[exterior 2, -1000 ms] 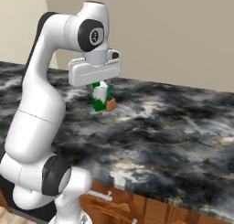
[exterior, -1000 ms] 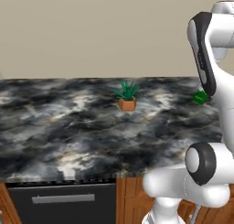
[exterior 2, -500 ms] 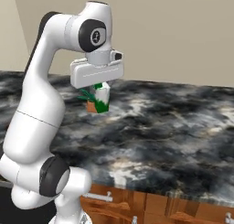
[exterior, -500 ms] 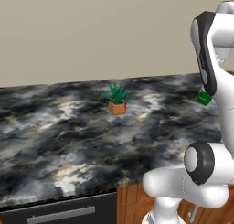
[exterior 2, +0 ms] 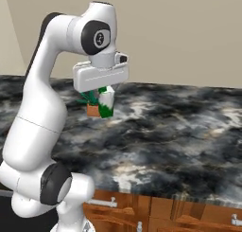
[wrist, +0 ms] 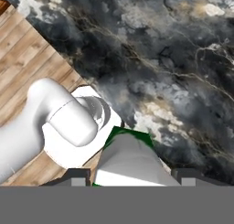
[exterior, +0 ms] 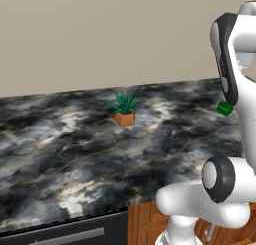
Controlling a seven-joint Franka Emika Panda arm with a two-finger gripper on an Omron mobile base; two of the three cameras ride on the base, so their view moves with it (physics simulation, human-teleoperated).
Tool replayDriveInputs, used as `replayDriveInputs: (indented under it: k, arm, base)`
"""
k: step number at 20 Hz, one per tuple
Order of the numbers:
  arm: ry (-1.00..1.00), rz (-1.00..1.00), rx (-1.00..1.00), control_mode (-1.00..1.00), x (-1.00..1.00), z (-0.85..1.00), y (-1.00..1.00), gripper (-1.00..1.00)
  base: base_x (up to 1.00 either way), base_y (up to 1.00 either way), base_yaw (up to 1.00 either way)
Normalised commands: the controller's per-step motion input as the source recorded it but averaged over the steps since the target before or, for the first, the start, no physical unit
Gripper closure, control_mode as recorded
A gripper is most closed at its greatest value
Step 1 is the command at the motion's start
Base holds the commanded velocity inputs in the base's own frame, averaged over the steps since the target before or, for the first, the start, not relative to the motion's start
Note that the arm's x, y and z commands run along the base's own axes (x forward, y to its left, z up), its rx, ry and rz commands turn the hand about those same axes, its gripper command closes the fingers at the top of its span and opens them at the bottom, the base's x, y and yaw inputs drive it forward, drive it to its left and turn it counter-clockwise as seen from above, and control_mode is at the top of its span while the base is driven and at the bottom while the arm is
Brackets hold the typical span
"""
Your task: Move the drinks to the dining counter.
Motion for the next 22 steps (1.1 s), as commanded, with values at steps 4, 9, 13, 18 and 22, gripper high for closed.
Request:
replayDriveInputs:
  k: [4, 9, 13, 18, 22]
  arm:
    - [0.05, -0.14, -0.04, -1.0, 0.7, -0.48, 0.16, 1.0]
    - [0.02, -0.06, -0.04, -1.0, 0.61, -0.52, 0.09, 1.0]
    - [0.0, 0.0, -0.05, -1.0, 0.49, -0.47, 0.09, 1.0]
    - [0.0, 0.0, -0.08, -1.0, 0.44, -0.58, 0.1, 1.0]
    - [0.0, 0.0, -0.09, -1.0, 0.45, -0.58, 0.12, 1.0]
  base:
    - [0.0, 0.0, 0.0]
    - [0.0, 0.0, 0.0]
    - [0.0, 0.0, 0.0]
    - [0.0, 0.0, 0.0]
    - [0.0, 0.0, 0.0]
